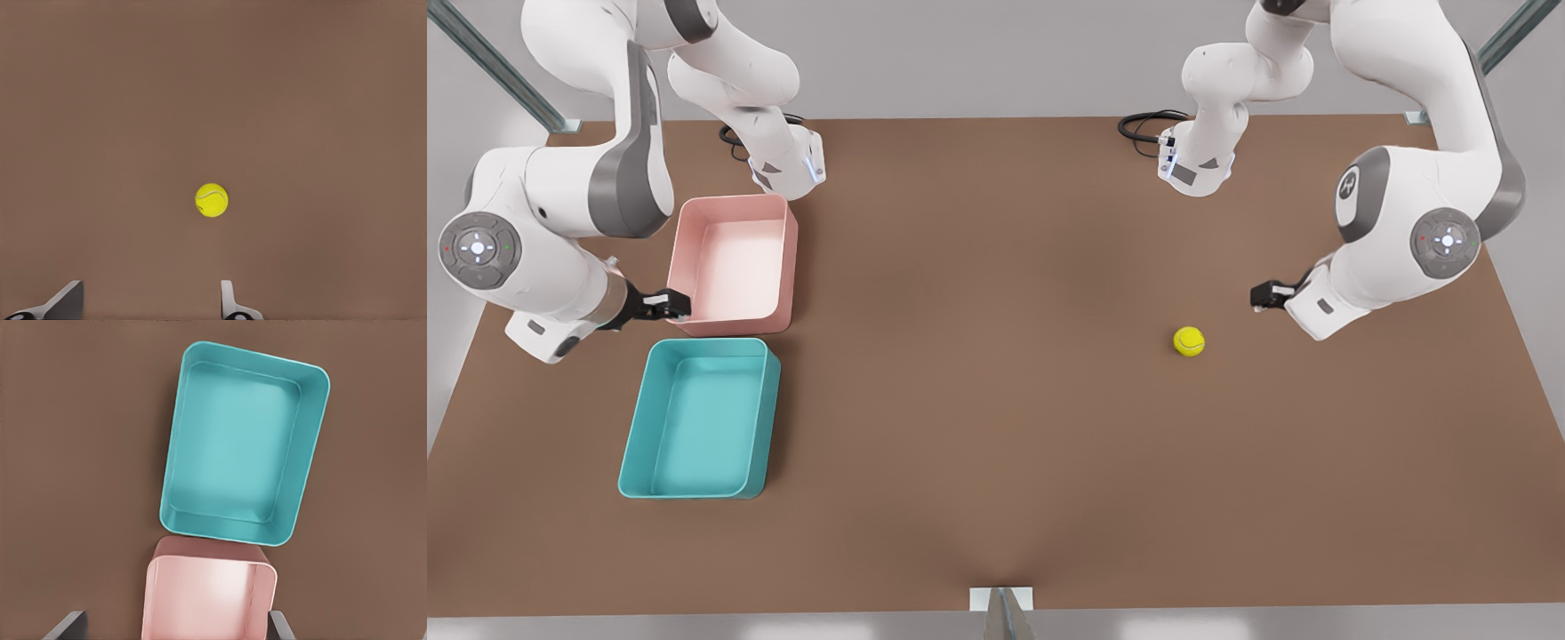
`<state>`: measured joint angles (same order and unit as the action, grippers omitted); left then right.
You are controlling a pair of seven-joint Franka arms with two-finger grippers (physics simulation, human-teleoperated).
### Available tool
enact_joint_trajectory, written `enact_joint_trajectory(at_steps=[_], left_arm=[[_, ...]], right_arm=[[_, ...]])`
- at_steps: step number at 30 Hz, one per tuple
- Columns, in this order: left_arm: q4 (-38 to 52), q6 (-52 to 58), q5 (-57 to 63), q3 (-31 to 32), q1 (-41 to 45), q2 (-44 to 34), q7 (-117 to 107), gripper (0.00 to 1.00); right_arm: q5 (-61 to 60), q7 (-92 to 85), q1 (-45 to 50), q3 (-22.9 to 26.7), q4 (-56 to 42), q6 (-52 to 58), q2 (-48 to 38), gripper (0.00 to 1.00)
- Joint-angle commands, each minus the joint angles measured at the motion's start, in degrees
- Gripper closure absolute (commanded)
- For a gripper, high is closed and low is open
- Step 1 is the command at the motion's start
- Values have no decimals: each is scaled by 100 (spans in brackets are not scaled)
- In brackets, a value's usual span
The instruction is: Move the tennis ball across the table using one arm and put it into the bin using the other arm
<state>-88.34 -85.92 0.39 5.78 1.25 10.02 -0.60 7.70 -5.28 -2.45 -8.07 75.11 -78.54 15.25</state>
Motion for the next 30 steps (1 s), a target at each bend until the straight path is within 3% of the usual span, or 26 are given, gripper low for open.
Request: enact_joint_trajectory(at_steps=[1,3,4,6,9,17,19,30], left_arm=[[1,-21,5,2,-2,0,-28,0],[1,-108,5,2,-2,17,16,0],[-174,-608,5,11,77,70,505,18],[-815,-1250,49,2,60,70,982,79],[-1985,-3062,171,2,-1,149,4198,79],[-2820,-3704,937,2,-28,571,9033,79],[-2891,-3748,1385,2,7,641,9095,79],[-3717,-4670,1306,2,7,853,9166,79]], right_arm=[[-32,-289,-1,-1,4,-82,-4,0],[-58,-306,-9,-1,12,-73,-4,0],[-40,-324,-1,-1,39,-47,-4,0],[-40,-324,8,-10,74,-3,-13,0],[-40,-306,8,-10,92,102,-4,0],[-49,-298,17,-45,127,111,-4,0],[-49,-289,17,-45,135,120,-4,0],[-49,-298,17,-36,153,146,-4,0]])
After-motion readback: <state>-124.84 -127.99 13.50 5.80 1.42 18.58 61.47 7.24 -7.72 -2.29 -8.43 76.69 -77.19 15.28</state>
